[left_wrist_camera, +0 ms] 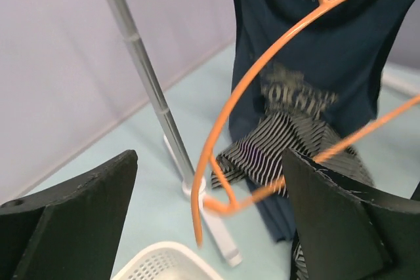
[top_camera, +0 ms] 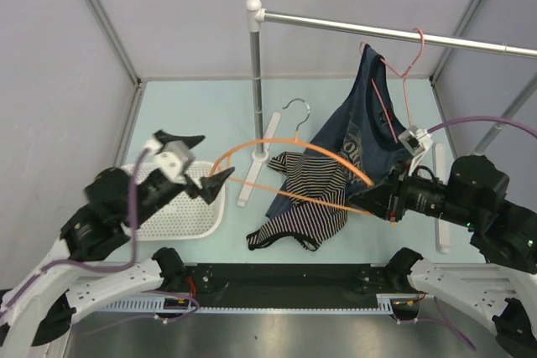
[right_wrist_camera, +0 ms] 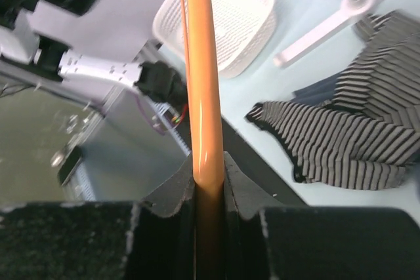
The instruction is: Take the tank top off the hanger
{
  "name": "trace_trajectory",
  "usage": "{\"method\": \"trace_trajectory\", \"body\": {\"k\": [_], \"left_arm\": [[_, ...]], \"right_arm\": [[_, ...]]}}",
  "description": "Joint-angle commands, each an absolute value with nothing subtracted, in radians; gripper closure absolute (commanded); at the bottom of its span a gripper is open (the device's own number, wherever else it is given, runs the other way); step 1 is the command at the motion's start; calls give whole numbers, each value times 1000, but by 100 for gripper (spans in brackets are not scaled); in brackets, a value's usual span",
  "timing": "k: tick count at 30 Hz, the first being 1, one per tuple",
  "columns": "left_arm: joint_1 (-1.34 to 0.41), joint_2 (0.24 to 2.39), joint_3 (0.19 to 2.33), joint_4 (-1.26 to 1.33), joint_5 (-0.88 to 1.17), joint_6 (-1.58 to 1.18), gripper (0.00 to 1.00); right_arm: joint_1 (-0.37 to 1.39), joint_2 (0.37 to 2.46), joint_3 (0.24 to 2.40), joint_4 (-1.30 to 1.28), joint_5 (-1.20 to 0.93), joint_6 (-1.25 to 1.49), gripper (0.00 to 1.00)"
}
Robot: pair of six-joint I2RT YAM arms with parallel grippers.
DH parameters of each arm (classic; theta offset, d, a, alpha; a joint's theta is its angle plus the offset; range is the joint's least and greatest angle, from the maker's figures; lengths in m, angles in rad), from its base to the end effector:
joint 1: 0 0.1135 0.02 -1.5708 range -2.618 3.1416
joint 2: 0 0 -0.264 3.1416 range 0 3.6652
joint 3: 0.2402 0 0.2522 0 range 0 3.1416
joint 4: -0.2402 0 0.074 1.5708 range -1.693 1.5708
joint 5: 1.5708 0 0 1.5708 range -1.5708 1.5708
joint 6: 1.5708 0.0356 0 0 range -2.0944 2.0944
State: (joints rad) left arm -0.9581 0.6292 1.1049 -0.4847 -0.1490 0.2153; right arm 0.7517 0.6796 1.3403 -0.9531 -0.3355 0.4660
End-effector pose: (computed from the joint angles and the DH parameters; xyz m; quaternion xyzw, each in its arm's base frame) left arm 0.0653 -0.0837 0.4334 0.3485 0.6189 -0.2055 0.6733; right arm 0.0463 0.0593 0.4461 -0.2112 0.7691 0.4463 0.4058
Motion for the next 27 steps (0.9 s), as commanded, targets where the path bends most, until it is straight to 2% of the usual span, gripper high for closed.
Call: {"method": "trace_trajectory", "body": {"k": [1, 8, 14, 18, 27], "left_arm": [[-962, 480, 1095, -396, -169, 92, 4], [-962, 410, 1089, -480, -208, 9, 4], [-962, 422, 1078, -517, -209, -28, 4], [-962, 460, 1072, -518, -199, -38, 4], [-962, 537, 1020, -499, -112, -106, 4]], "right_arm": [[752, 681, 1510, -991, -134, 402, 100], [750, 791, 1799, -1196, 92, 275, 100], [752, 871, 1949, -1233, 215, 198, 100], [750, 917, 1979, -1213, 313, 178, 100], [750, 980, 1882, -1020, 310, 232, 100]]}}
